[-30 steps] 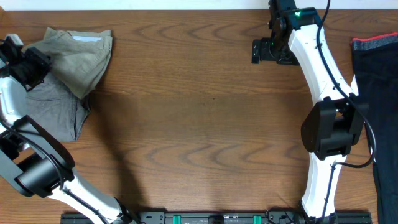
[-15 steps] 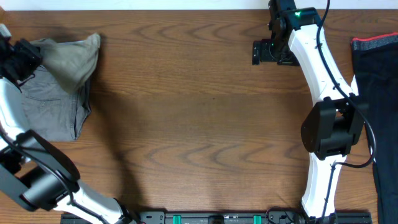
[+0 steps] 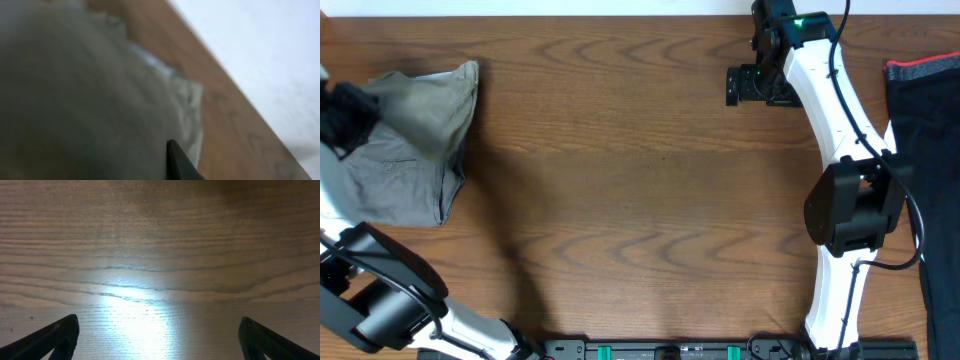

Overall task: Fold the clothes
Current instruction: 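Lower the khaki trousers onto the grey trousers stack with the left gripper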

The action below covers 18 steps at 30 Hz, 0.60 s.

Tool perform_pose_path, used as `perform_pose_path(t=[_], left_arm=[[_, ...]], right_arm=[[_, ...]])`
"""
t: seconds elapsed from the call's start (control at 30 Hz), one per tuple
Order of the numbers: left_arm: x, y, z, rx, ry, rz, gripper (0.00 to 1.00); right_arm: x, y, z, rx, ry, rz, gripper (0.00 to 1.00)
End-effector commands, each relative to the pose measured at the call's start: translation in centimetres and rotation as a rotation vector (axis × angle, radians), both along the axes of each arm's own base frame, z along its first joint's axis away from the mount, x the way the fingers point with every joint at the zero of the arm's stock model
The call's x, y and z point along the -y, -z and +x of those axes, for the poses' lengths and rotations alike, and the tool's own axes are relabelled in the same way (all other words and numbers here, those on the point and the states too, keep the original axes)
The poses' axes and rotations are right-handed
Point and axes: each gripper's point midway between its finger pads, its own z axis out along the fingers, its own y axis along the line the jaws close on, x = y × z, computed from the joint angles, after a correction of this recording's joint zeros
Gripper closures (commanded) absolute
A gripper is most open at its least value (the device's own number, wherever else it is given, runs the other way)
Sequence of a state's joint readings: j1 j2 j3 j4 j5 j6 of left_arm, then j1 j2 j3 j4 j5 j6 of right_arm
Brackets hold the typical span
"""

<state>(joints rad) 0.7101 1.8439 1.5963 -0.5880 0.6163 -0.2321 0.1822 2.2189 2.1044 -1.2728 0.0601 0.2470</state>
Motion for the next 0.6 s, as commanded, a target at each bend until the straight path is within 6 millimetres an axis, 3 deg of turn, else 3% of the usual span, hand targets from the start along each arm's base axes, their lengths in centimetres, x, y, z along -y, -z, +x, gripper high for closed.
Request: perform_pose_path(t=[0.0,0.1,0.43,0.5,0.57], left_arm=[[-2.2,-0.4,-2.2,-0.062,-0.082,0.043,0.87],[-3.6,0.9,-4.3,-0.159,-0.155,0.064,0.87],[-4.4,2.9,-7.9,-0.324,-0.287,0.031,0.88],[-4.7,3.4,-9.0,-0.382,-0.324,0.046,0.83],[-5.2,3.8,-10.2,-0.436,-0.378,0.060,0.65]], right_arm=[[0.5,-0.5,0.3,0.016,-0.007,-0.012,0.01],[0.5,-0.5,0.3,0.016,-0.007,-0.012,0.01],[0.5,-0.5,0.3,0.015,-0.007,-0.012,0.01],[0.5,-0.5,0.3,0.015,-0.007,-0.012,0.01],[0.5,-0.5,0.3,0.015,-0.007,-0.012,0.01]])
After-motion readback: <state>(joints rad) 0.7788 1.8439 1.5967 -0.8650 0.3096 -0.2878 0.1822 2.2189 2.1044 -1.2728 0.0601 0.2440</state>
